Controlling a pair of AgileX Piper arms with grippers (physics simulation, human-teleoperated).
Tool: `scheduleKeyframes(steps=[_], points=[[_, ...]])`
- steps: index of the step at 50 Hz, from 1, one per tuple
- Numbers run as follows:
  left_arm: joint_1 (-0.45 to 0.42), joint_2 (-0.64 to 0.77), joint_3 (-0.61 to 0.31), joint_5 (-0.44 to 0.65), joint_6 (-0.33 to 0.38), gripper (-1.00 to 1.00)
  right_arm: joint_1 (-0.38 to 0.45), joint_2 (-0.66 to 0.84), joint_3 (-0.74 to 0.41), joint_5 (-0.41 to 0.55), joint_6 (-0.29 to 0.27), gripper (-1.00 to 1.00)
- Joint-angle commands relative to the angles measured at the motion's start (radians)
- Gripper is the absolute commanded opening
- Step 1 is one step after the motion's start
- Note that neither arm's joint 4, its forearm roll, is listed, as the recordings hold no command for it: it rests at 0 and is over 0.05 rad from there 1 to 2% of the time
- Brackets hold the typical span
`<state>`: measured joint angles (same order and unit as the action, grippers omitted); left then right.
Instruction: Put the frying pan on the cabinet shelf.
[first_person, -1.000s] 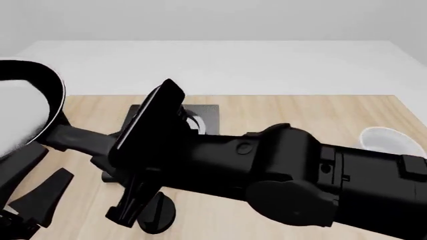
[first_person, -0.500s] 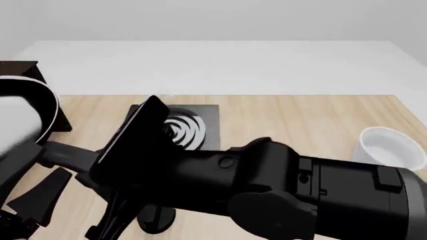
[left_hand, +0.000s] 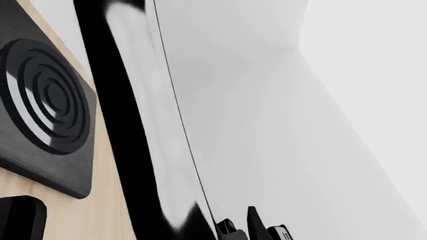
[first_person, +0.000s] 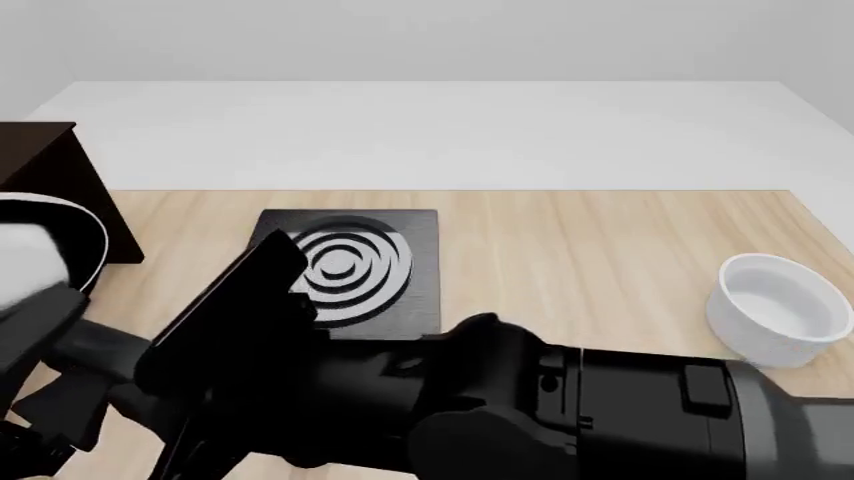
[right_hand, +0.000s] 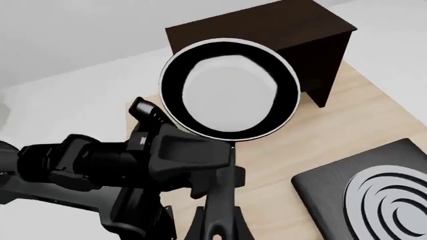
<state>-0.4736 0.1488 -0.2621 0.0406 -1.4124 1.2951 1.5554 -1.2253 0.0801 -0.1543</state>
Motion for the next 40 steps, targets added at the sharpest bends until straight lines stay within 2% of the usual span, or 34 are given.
scheduleKeyframes(steps=[1,23,24,26,28,40], points=[[0.002,0.012,0.015,-0.005,-0.004,-1.00,0.072,-0.001,-0.019,-0.004,-0.045,-1.00],[-0.003,0.012,0.002,0.009,0.004,-1.00,0.063,-0.029,-0.006,-0.009,-0.040,-1.00],[-0.002,0.012,0.003,0.009,0.005,-1.00,0.055,-0.039,0.002,-0.012,-0.045,1.00],[0.001,0.010,0.004,0.009,0.004,-1.00,0.041,-0.057,0.023,-0.027,-0.084,1.00],[0.003,0.010,0.002,0.010,0.007,-1.00,0.036,-0.075,0.017,-0.013,-0.045,1.00],[0.011,0.002,-0.007,0.017,0.005,-1.00,-0.037,-0.195,0.065,0.014,-0.064,1.00]])
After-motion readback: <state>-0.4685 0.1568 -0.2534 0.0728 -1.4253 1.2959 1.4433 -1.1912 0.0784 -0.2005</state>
